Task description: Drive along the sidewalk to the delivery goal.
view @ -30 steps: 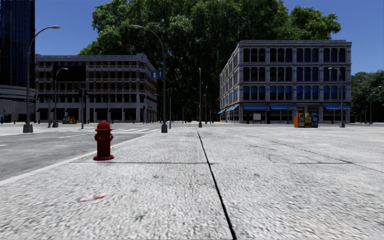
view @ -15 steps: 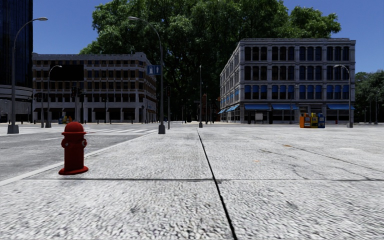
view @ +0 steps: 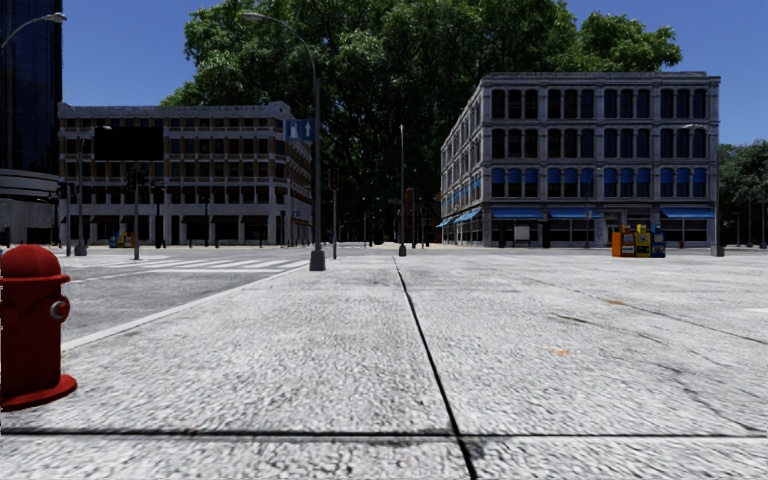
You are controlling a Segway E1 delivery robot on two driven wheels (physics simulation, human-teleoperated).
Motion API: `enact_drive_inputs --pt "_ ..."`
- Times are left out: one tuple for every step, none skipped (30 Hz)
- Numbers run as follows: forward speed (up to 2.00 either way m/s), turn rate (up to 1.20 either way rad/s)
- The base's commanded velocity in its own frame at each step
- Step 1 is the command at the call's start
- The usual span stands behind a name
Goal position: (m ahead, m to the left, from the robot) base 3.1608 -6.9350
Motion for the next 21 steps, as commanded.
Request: enact_drive_inputs --pt "1.97 0.00" --pt "1.97 0.00" --pt "1.97 0.00" --pt "1.97 0.00" --pt "1.97 0.00" --pt "1.97 0.00" --pt "1.97 0.00" --pt "1.97 0.00" --pt "1.97 0.00" --pt "1.97 0.00" --pt "1.95 0.00" --pt "1.90 0.00" --pt "1.90 0.00" --pt "1.88 0.00" --pt "1.87 0.00" --pt "1.86 0.00" --pt "1.82 0.00" --pt "1.82 0.00" --pt "1.75 0.00" --pt "1.70 0.00" --pt "1.65 -0.04"
